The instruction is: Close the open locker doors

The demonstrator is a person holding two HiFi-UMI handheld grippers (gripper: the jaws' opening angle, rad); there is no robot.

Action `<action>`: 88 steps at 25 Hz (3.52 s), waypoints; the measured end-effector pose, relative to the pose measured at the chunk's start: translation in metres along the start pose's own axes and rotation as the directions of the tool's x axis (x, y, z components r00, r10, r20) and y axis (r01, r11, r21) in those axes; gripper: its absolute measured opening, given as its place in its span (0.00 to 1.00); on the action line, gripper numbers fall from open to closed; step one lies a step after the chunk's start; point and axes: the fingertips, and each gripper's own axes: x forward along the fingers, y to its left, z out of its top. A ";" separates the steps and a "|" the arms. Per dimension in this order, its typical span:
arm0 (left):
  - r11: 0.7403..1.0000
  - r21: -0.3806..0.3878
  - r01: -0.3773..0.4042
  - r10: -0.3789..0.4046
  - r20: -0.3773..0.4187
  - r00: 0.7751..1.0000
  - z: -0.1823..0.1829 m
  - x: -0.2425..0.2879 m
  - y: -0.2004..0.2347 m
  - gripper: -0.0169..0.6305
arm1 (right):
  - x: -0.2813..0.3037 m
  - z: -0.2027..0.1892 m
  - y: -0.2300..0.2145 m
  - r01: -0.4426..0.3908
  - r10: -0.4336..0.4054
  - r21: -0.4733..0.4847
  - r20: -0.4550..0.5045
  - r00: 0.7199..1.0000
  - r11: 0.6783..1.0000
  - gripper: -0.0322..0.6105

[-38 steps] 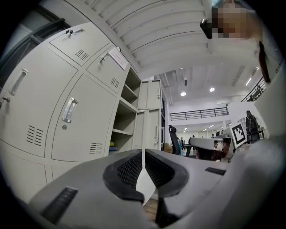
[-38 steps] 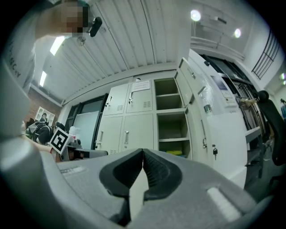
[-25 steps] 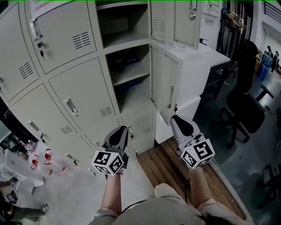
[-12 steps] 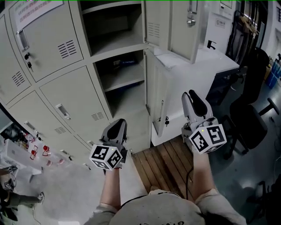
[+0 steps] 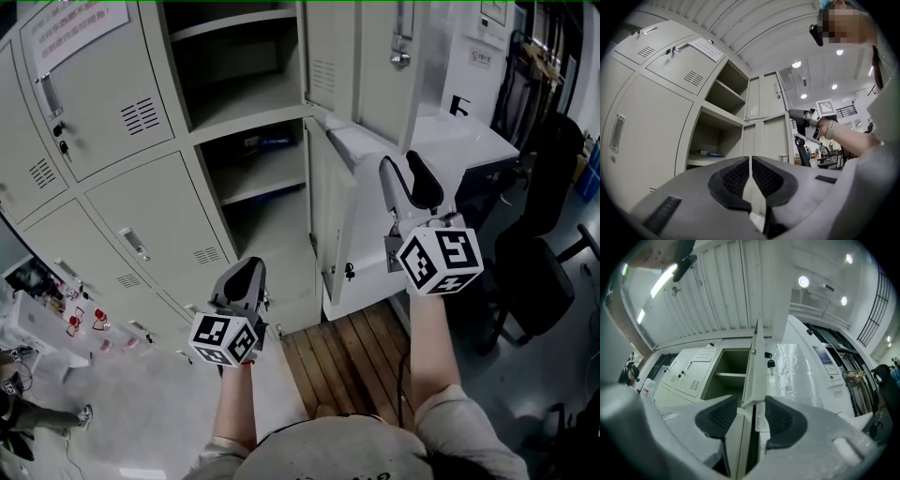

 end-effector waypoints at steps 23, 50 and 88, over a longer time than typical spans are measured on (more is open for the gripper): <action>1.000 0.006 -0.019 0.019 -0.004 1.000 -0.001 0.006 -0.004 0.05 | 0.016 0.012 -0.034 -0.001 -0.002 0.070 0.043 0.999 0.998 0.29; 1.000 0.025 0.019 -0.020 0.048 0.999 0.017 -0.009 0.020 0.05 | 0.021 0.032 0.087 -0.223 0.209 -0.140 -0.111 0.972 0.965 0.23; 0.990 0.001 0.144 -0.144 0.079 0.986 0.026 0.005 0.067 0.05 | 0.044 0.034 0.168 -0.246 0.227 -0.165 -0.129 0.965 0.955 0.23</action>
